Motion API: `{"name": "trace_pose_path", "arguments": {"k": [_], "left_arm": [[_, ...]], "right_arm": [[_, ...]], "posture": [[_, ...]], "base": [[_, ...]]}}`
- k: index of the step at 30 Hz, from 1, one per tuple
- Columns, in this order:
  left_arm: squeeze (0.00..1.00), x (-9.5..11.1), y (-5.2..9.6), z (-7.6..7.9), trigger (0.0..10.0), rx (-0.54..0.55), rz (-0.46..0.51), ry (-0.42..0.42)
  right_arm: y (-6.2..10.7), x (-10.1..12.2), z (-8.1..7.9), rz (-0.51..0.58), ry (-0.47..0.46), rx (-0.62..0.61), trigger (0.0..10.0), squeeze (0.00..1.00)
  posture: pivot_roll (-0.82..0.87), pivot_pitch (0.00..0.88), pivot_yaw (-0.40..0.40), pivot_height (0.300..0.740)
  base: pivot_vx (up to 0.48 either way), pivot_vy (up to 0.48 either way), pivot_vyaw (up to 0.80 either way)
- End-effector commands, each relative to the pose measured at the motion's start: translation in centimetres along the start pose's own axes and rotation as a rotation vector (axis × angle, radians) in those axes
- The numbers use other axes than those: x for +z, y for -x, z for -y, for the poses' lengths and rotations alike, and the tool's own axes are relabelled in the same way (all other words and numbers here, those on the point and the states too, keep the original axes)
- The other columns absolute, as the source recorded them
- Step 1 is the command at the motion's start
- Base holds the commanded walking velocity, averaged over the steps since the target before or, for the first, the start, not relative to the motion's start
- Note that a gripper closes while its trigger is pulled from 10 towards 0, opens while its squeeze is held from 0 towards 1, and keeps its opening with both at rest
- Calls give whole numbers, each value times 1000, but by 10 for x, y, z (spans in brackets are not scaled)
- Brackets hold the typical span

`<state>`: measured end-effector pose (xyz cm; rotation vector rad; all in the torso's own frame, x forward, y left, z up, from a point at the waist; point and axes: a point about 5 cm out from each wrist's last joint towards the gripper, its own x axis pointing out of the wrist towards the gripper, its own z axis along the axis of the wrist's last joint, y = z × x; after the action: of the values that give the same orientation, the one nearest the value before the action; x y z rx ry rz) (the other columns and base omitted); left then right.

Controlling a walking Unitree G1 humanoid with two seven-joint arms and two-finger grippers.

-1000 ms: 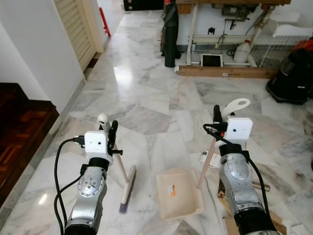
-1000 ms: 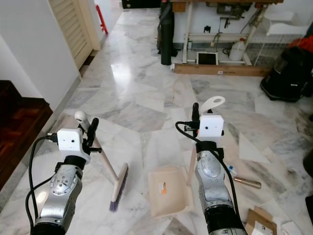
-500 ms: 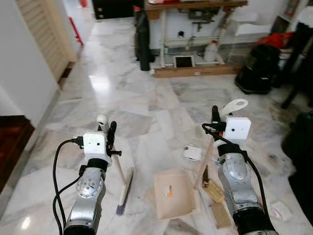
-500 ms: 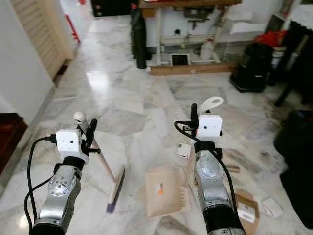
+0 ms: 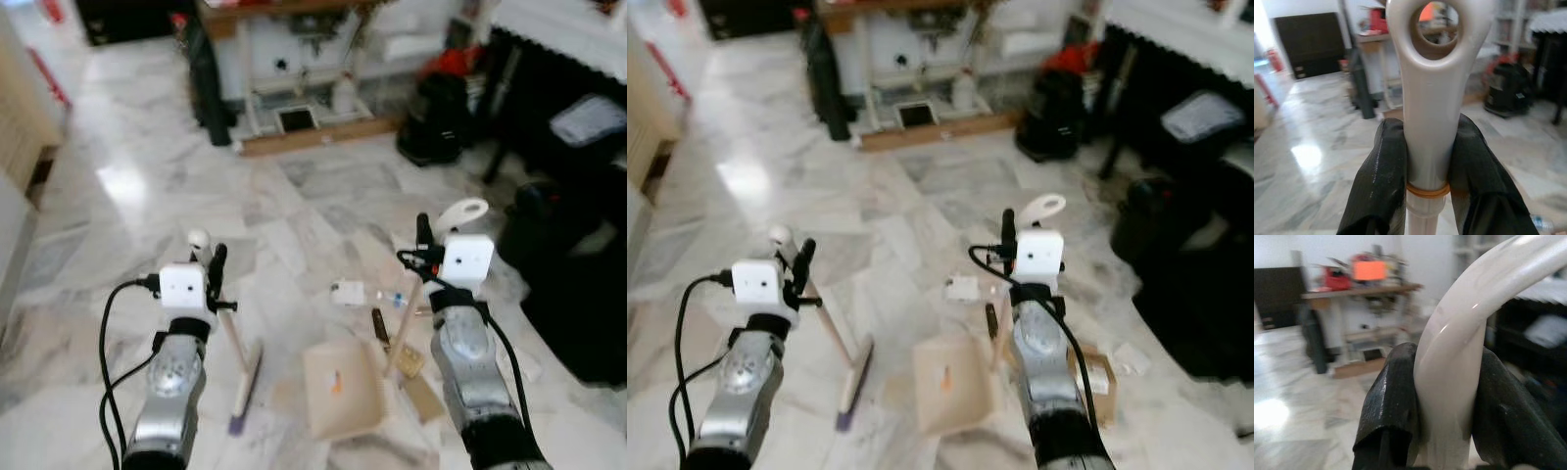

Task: Sweep floor

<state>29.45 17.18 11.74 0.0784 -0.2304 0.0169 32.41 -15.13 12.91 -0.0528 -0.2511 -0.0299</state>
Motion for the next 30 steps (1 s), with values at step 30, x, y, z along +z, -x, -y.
{"name": "trace_pose_path", "arguments": {"k": [30], "left_arm": [[0, 8, -5, 8, 10000, -22, 39, 26]], "right_arm": [[-5, 9, 5, 41, 16, -14, 10000, 0]], "posture": [[32, 58, 54, 740]], "base": [[0, 74, -781]]}}
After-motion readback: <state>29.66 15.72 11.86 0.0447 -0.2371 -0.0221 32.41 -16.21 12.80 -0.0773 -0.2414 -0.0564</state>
